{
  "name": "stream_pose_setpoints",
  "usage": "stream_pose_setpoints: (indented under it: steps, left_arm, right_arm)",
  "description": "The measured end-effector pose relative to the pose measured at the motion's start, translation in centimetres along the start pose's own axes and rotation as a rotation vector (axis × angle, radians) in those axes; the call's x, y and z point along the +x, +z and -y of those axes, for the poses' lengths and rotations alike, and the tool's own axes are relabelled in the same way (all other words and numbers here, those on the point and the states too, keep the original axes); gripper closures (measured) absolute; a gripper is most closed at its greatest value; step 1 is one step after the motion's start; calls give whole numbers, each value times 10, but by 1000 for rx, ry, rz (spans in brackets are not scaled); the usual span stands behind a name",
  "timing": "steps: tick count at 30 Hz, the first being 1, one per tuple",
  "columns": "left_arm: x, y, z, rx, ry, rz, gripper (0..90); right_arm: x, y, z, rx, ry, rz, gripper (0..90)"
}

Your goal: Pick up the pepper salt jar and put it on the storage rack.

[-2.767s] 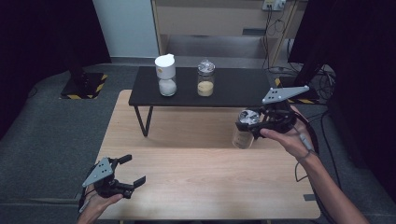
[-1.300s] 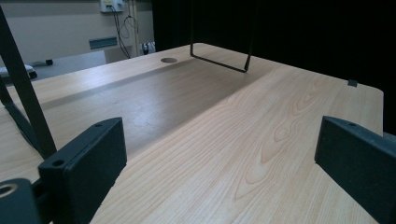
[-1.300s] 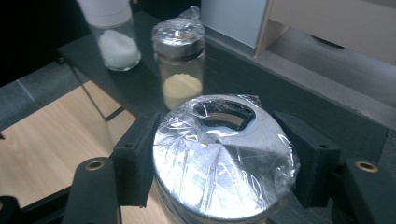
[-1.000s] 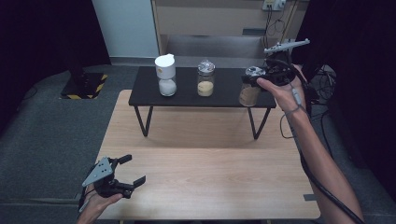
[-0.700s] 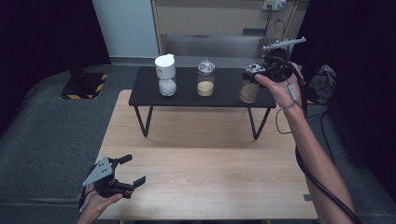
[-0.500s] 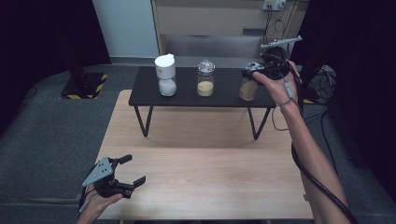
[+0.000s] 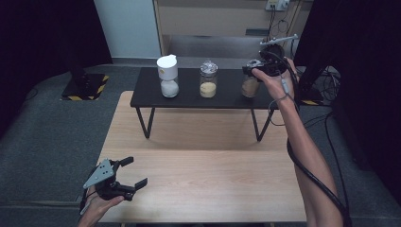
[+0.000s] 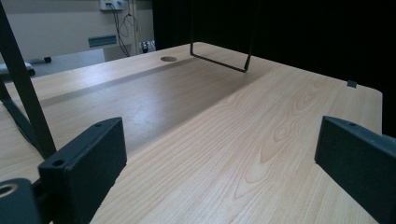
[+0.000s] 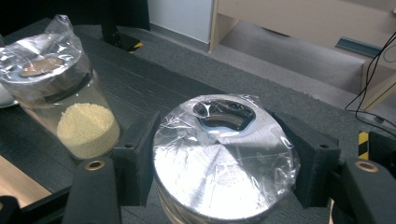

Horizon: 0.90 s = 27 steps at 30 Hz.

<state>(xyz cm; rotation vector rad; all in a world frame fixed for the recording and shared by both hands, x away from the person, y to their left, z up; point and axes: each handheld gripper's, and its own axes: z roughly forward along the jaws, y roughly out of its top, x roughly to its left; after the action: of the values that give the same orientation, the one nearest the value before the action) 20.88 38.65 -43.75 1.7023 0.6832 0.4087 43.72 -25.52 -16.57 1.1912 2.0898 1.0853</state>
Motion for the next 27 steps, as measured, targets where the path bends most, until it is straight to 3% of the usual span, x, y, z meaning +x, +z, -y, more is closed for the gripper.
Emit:
stream_pose_setpoints:
  steps: [14,27]
  left_arm:
    - [1,0,0,1,-2,2,9]
    - [0,0,0,0,-1,2,10]
  right_arm:
    - [-2,13,2,27,1,-8,355]
    - [-5,15,7,18,19,-20,353]
